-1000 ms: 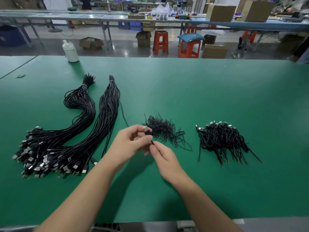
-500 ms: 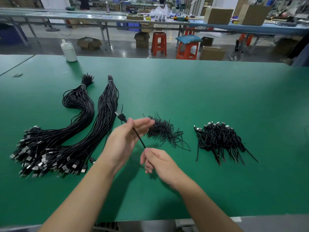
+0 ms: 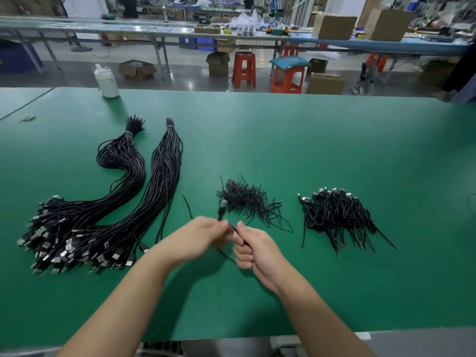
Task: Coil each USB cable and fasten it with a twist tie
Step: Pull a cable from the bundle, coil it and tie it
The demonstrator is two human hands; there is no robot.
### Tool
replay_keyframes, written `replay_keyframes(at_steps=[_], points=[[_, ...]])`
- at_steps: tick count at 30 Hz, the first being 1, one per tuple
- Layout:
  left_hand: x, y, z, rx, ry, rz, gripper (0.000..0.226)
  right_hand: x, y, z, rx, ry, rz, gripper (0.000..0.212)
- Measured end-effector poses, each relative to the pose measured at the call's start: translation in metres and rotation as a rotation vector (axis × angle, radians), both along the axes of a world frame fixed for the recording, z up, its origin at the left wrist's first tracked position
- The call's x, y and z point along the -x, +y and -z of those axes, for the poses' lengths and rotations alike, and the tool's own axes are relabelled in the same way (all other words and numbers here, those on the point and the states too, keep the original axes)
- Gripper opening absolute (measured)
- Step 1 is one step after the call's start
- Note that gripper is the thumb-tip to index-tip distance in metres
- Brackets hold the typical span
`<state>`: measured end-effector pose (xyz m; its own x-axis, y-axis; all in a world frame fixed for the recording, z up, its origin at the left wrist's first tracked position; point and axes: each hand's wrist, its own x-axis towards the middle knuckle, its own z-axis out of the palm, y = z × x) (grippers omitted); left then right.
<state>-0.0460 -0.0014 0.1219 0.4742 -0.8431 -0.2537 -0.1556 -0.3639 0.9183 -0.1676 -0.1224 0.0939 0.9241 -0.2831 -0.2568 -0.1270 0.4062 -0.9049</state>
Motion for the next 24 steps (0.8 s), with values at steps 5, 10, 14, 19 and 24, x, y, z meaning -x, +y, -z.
replay_keyframes(at_steps=[5,10,14,19,24], points=[[-0.005,-0.025,-0.001,0.686,0.728,-0.508,0.047,0.0,0.014,0.004,0.118,0.033,-0.103,0.046],[-0.019,-0.012,-0.029,0.723,1.013,-0.215,0.033,0.004,0.006,0.013,0.026,0.051,-0.052,0.048],[-0.013,0.004,-0.033,0.106,0.353,0.425,0.039,0.002,-0.01,0.011,-0.102,0.002,0.054,0.046],[-0.003,-0.016,-0.016,-0.364,-0.291,0.212,0.038,-0.002,-0.007,0.007,0.057,0.056,0.003,0.043],[0.0,-0.033,0.0,0.484,0.287,-0.478,0.035,0.008,0.001,0.011,0.091,0.067,-0.048,0.046]])
